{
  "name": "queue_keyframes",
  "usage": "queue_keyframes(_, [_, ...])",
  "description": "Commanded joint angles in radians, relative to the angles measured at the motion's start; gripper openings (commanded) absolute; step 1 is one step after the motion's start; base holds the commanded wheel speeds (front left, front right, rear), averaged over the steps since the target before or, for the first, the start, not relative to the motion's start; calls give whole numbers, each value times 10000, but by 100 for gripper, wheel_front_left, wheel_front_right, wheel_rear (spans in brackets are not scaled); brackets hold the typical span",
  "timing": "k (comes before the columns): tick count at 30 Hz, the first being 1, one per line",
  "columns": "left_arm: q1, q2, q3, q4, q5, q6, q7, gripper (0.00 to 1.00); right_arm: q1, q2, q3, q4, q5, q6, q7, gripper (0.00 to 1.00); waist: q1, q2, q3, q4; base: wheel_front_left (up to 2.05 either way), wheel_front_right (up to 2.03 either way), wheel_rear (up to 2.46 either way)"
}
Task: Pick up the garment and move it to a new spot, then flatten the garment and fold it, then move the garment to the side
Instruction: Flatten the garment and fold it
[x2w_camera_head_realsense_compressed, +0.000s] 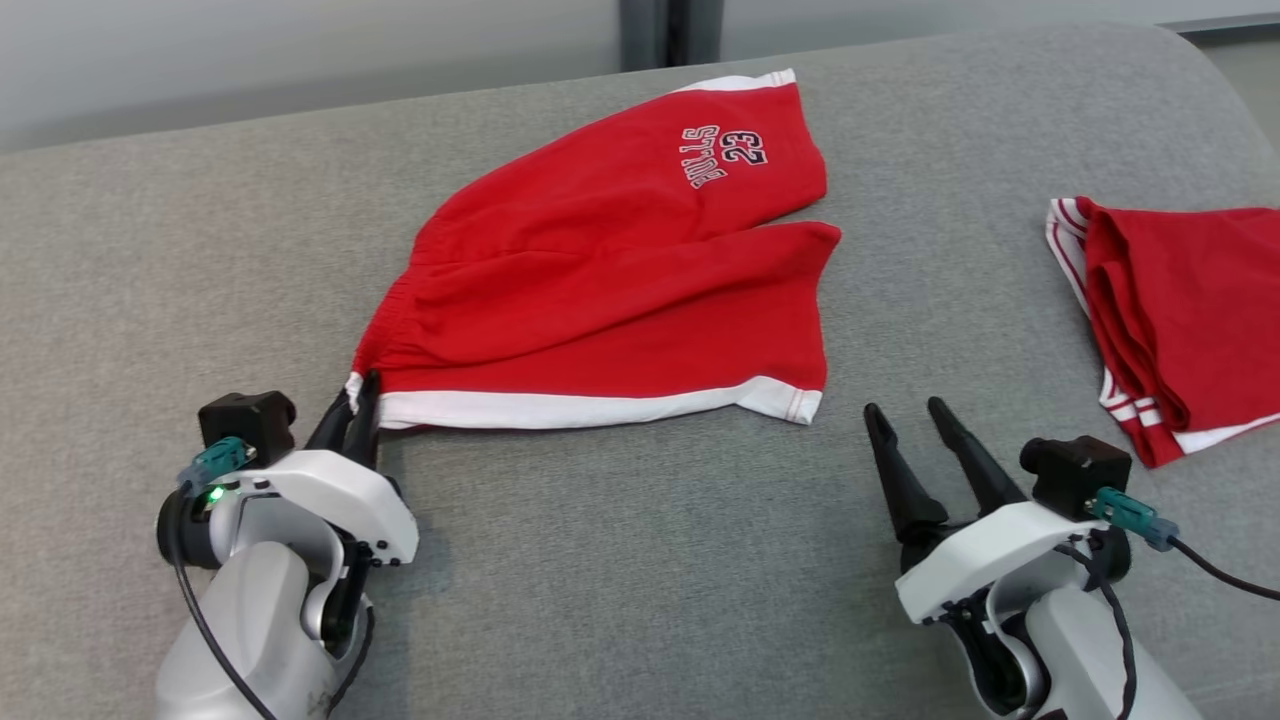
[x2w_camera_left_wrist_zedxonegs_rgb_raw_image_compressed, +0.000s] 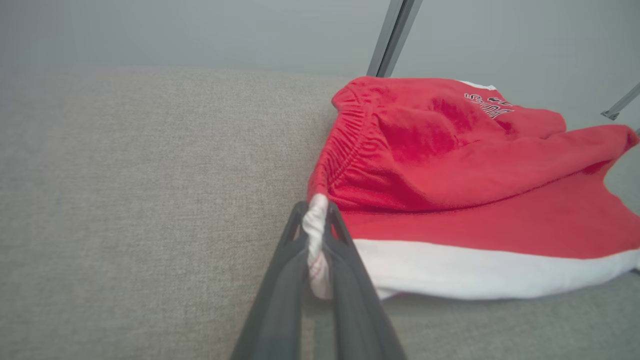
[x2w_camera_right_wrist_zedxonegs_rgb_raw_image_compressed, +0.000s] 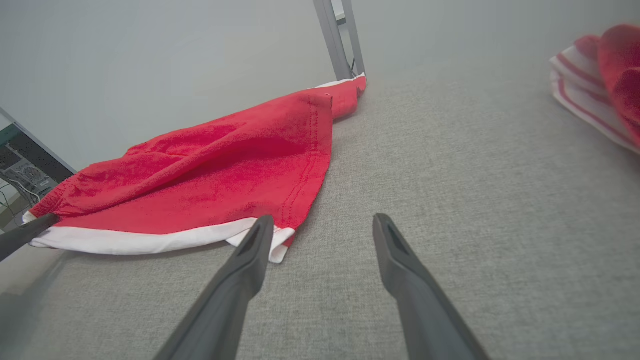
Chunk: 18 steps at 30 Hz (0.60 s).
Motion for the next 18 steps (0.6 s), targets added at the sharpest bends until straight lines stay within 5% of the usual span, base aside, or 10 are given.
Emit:
queue_keyframes(1, [33, 10, -32, -92, 3, -29, 4, 0, -58, 47, 56, 53, 225, -4, 85, 100, 0, 0, -26, 147, 0, 0, 0])
queue_keyframes(18, [354, -266, -599, -1370, 51, 46, 236, 0, -1040, 51, 1090, 1674, 901, -4, 84, 100, 0, 0, 202, 969, 0, 0, 0])
